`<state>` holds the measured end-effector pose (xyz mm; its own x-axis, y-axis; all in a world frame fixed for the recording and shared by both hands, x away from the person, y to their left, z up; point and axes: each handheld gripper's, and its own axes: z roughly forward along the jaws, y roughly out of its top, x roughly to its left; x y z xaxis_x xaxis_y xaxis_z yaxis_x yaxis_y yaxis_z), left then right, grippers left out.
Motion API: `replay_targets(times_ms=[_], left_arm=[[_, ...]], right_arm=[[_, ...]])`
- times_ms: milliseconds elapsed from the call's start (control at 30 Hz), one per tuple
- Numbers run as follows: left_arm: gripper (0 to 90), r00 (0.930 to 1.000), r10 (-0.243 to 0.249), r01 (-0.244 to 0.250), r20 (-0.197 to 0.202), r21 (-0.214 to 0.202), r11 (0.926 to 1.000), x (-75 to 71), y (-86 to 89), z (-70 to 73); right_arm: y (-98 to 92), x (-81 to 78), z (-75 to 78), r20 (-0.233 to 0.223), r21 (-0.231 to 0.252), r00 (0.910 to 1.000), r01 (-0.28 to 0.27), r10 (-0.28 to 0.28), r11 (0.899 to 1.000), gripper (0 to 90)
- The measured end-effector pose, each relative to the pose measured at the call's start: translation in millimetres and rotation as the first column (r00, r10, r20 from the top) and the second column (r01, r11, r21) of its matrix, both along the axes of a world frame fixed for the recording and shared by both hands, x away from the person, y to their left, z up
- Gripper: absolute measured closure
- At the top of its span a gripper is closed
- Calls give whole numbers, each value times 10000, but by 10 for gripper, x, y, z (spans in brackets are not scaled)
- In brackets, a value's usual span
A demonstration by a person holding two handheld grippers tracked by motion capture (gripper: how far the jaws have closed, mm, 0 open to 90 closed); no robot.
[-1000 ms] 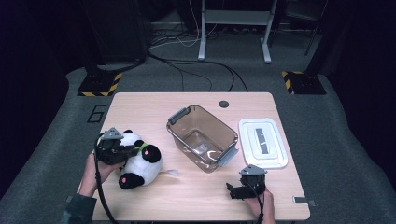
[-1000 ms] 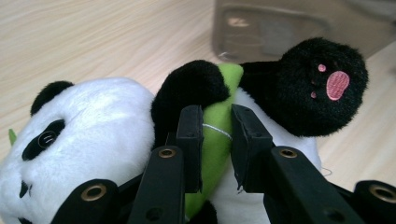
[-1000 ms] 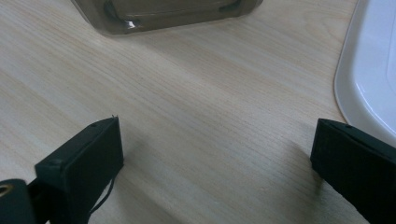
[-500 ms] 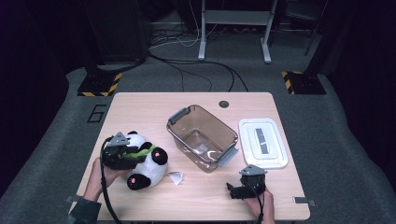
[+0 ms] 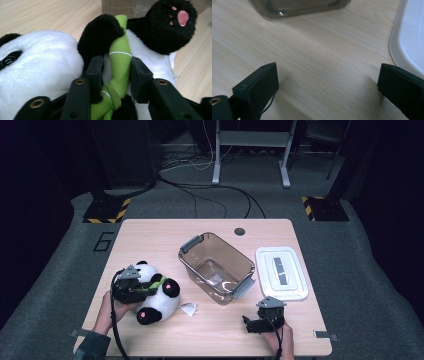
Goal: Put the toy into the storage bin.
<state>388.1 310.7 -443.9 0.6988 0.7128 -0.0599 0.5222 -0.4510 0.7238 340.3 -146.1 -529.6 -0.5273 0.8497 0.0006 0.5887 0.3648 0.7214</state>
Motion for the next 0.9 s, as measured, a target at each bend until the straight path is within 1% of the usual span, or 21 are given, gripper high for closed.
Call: replay_targets(times_ms=[67, 100, 167, 200, 333, 367, 400, 467, 567, 600, 667, 700, 733, 767, 800, 833, 867, 900], left_arm=[[689, 9997, 48, -50, 225, 92, 9999, -36, -9, 11], [699, 9996, 16, -21, 274, 170, 9999, -51, -9, 25], [735, 9985, 88, -97, 544, 161, 9998, -105, -14, 58], [736, 9982, 76, -87, 601, 181, 9998, -113, -9, 65], [741, 9974, 107, -114, 713, 99, 9999, -155, 31, 87], [745, 9968, 117, -119, 792, 15, 9999, -172, 50, 97], [746, 9968, 117, -119, 792, 15, 9999, -172, 50, 97], [747, 9964, 161, -152, 831, -115, 9998, -185, 70, 107], [748, 9967, 260, -230, 772, -395, 9990, -201, 87, 111], [747, 9968, 274, -243, 745, -413, 9989, -202, 79, 105], [746, 9967, 289, -264, 755, -343, 9991, -204, 54, 90], [739, 9960, 325, -313, 828, -162, 9994, -192, 31, 74], [727, 9960, 325, -313, 828, -162, 9994, -192, 31, 74], [708, 9947, 349, -357, 964, 68, 9993, -175, 3, 60], [681, 9947, 349, -357, 964, 68, 9993, -175, 3, 60], [681, 9939, 410, -436, 1022, 233, 9988, -164, -15, 52], [636, 9940, 394, -432, 1023, 349, 9985, -152, -31, 49], [616, 9934, 502, -545, 1031, 394, 9977, -123, -52, 35]], right_arm=[[0, 0, 0, 2, -3, 10000, -2, 2, 10000, 27], [0, -1, 1, -16, 12, 10000, 16, -16, 10000, 27], [0, -1, 1, -19, 11, 10000, 8, -8, 10000, 27], [-1, 1, 1, -2, -2, 10000, -13, 13, 10000, 27], [-1, 1, 1, -2, -1, 10000, -18, 18, 10000, 27], [-1, 1, 1, -3, -1, 10000, -16, 16, 10000, 27], [-1, 1, 1, -3, -1, 10000, -16, 16, 10000, 27], [-1, 1, 1, -4, 1, 10000, -15, 15, 10000, 27], [0, -1, 1, -17, 12, 10000, 5, -5, 10000, 27], [-1, 0, 1, -5, 5, 10000, -7, 7, 10000, 27], [-1, 1, 1, 1, -3, 10000, -14, 14, 10000, 27], [0, -1, 1, -10, 8, 10000, 3, -3, 10000, 27], [0, -1, 1, -10, 8, 10000, 3, -3, 10000, 27], [-1, 0, 1, 1, 0, 10000, -9, 9, 10000, 27], [0, -1, 1, -13, 9, 10000, 4, -4, 10000, 27], [0, -1, 1, -13, 9, 10000, 4, -4, 10000, 27], [0, -1, 1, -12, 7, 10000, 2, -2, 10000, 27], [0, -1, 1, -15, 11, 10000, 6, -6, 10000, 28]])
